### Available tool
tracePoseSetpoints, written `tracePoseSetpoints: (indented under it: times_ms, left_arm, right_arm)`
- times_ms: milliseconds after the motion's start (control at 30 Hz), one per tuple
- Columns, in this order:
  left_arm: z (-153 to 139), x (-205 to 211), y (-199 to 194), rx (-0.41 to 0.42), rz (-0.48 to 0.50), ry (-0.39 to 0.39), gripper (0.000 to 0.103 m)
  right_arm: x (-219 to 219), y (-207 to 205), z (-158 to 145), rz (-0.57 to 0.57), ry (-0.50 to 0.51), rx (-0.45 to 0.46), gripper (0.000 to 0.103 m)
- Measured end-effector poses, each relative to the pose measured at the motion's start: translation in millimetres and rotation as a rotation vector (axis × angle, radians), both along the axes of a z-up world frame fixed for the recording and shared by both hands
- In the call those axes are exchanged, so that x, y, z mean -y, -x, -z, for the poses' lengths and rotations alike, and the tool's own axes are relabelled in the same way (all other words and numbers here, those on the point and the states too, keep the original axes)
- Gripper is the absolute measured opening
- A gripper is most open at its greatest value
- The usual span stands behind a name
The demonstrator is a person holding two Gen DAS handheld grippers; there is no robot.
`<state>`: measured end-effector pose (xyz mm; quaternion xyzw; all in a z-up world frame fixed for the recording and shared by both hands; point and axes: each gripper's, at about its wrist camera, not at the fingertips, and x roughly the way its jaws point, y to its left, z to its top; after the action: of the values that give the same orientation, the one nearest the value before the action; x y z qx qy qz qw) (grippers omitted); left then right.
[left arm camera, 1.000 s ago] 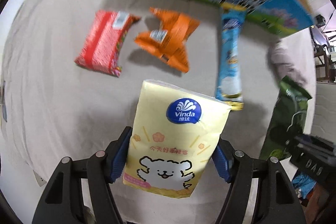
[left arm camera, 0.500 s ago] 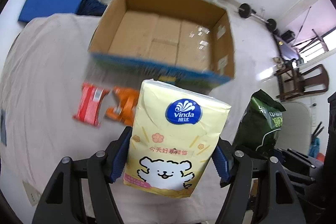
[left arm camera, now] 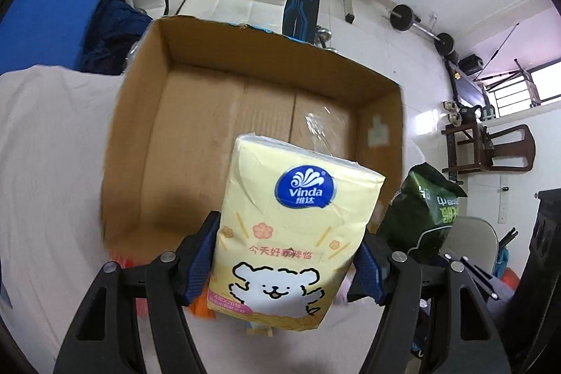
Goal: Organize soft objects
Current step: 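Carry both packs into the box and open both grippers to release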
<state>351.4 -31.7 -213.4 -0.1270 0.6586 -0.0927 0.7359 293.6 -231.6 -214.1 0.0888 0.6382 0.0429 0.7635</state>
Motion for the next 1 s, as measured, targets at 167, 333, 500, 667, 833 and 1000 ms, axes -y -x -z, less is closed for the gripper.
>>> tracePoseSetpoints:
  times_ms: [167,333,500,667,833,1000]
  left_arm:
    - [52,4,-45,-0.08,0.016,0.019,0.067]
    - [92,9,-75,-0.139,0.015,0.052,0.065]
    - [105,14,-93,-0.15,0.036,0.059,0.065]
    - [102,17,-94,-0.139,0.068,-0.001,0.066]
    - [95,12,-88,-0.129,0.075,-0.064,0.068]
    - [69,0,-67,-0.077,0.088,-0.128,0.068]
  right_arm:
    - [-11,-66,52,0.033,-0.001,-0.054,0.039]
    - [-8,-105,100,0.059,0.008,-0.104,0.039]
    - [-17,-123,125,0.053,0.026,-0.133,0.039]
    - [-15,-127,143,0.041,0.028,-0.163,0.04]
    - [-20,-131,147,0.009,0.065,-0.189,0.063]
    - [-20,-117,130,0.008,0.05,-0.19,0.068]
